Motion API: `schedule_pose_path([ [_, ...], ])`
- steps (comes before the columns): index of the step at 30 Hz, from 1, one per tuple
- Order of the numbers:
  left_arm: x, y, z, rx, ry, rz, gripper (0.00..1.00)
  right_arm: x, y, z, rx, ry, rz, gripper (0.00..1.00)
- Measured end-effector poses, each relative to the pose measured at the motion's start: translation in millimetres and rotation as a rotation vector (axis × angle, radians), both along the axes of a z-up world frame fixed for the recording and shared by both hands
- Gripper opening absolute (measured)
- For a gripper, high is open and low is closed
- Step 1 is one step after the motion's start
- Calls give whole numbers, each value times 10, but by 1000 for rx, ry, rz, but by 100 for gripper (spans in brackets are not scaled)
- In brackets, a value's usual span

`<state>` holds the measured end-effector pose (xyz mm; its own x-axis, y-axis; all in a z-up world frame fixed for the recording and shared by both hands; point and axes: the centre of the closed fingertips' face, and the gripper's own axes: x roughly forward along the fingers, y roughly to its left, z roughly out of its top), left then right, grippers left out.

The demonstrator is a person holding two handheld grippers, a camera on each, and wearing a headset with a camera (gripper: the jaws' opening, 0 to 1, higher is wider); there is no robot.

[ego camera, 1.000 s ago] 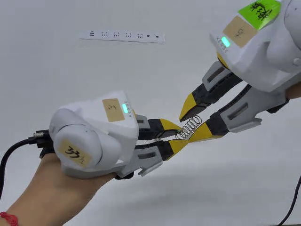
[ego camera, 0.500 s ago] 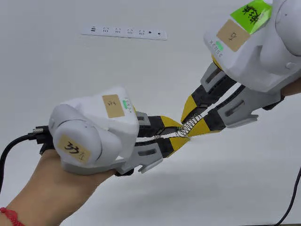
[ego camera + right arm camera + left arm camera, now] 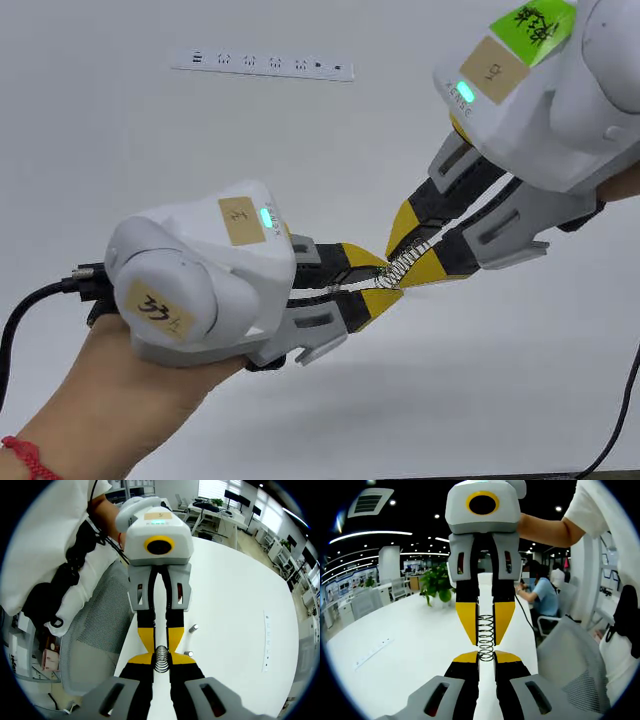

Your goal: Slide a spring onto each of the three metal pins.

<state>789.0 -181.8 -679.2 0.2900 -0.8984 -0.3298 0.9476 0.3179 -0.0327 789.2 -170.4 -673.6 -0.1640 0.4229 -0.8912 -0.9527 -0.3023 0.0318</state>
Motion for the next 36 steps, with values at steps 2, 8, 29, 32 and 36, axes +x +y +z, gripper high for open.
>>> schedule_pose_path([
  [2,-2,2,-3,2,-1,0,11,-2,1,-3,-1,0,-1,12],
  [8,-5,4,7,-4,3,0,12,-12,0,4,1,7,-9,12],
  [29,108,374,24,17,-12,66,21,150,-232,74,-7,-26,-132,12],
  [32,130,481,6,27,-15,85,24,232,-343,45,-24,-37,-167,12],
  [36,156,615,-2,34,-17,109,28,364,-472,-13,-39,-43,-216,12],
])
